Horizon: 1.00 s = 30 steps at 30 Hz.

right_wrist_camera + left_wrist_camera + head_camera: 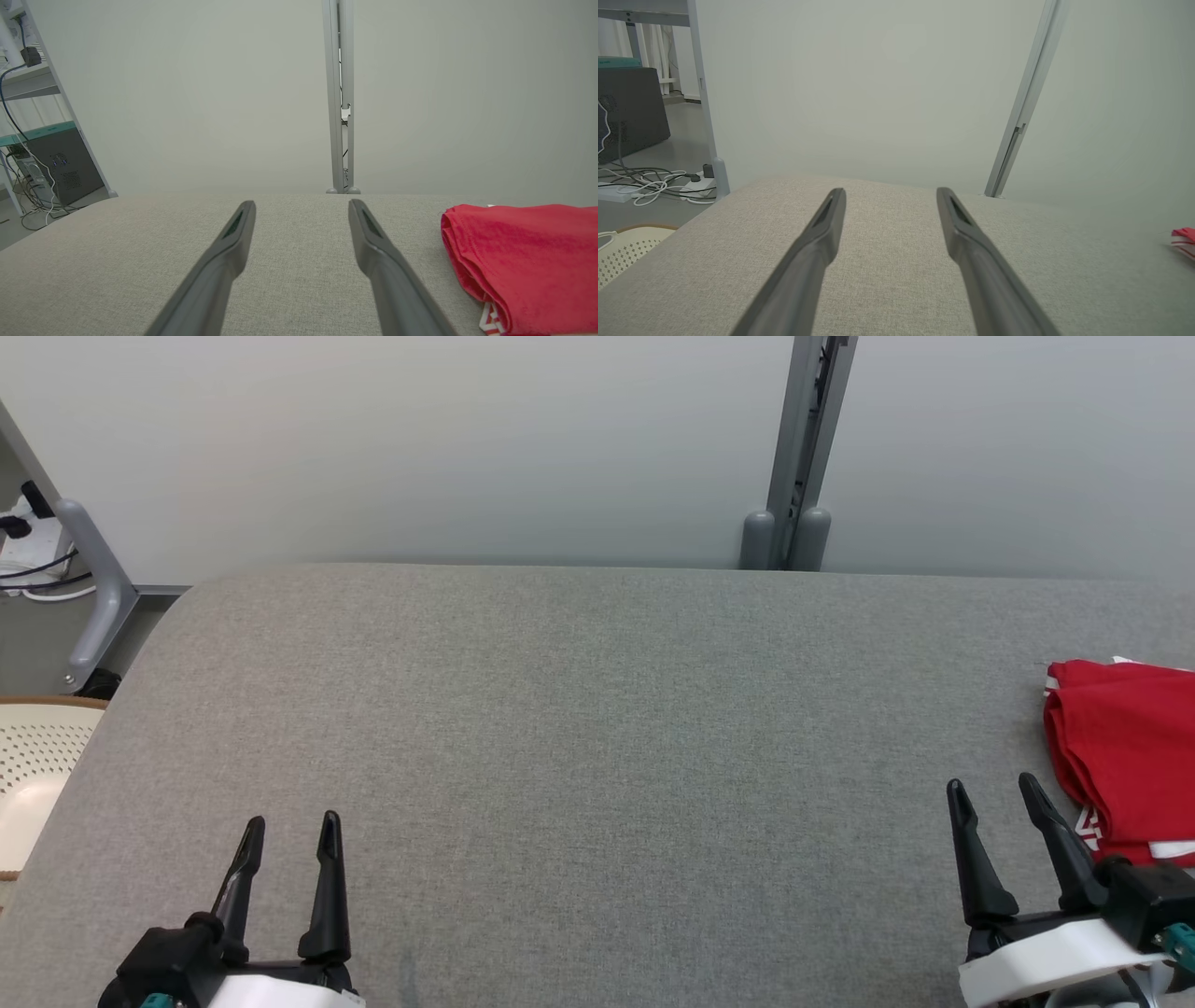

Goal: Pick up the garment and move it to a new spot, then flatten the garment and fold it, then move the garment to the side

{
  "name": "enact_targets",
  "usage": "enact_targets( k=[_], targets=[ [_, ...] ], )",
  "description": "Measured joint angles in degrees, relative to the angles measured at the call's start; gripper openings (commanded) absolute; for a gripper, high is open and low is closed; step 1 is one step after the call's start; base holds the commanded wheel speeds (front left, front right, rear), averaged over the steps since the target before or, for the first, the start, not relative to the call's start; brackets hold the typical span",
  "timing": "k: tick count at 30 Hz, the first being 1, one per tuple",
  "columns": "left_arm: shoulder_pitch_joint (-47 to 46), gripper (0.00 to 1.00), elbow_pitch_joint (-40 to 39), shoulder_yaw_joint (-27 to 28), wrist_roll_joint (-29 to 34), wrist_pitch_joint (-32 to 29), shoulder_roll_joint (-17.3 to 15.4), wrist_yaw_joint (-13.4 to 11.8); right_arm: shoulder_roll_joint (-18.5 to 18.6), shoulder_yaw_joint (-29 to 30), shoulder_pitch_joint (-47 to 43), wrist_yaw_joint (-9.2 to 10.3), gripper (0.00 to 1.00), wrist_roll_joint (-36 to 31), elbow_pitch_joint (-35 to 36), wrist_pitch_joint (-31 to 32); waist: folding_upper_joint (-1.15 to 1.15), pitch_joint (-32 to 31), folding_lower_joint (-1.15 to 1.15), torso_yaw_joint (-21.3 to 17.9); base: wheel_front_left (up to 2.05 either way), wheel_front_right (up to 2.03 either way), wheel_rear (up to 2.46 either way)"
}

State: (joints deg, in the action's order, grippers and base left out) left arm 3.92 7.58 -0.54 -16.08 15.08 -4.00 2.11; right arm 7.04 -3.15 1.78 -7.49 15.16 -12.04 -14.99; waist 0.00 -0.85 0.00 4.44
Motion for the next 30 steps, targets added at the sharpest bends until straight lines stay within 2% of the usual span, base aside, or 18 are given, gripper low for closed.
enact_targets(
  k=[30],
  targets=[
    [-0.3,1.00,1.8,0.5,2.6,0.0,1.0,1.9,0.1,-0.5,0.3,0.01,1.00,-0.2,-1.9,0.0,0.00,0.0,0.00,-1.0,0.00,0.00,0.00]
  ],
)
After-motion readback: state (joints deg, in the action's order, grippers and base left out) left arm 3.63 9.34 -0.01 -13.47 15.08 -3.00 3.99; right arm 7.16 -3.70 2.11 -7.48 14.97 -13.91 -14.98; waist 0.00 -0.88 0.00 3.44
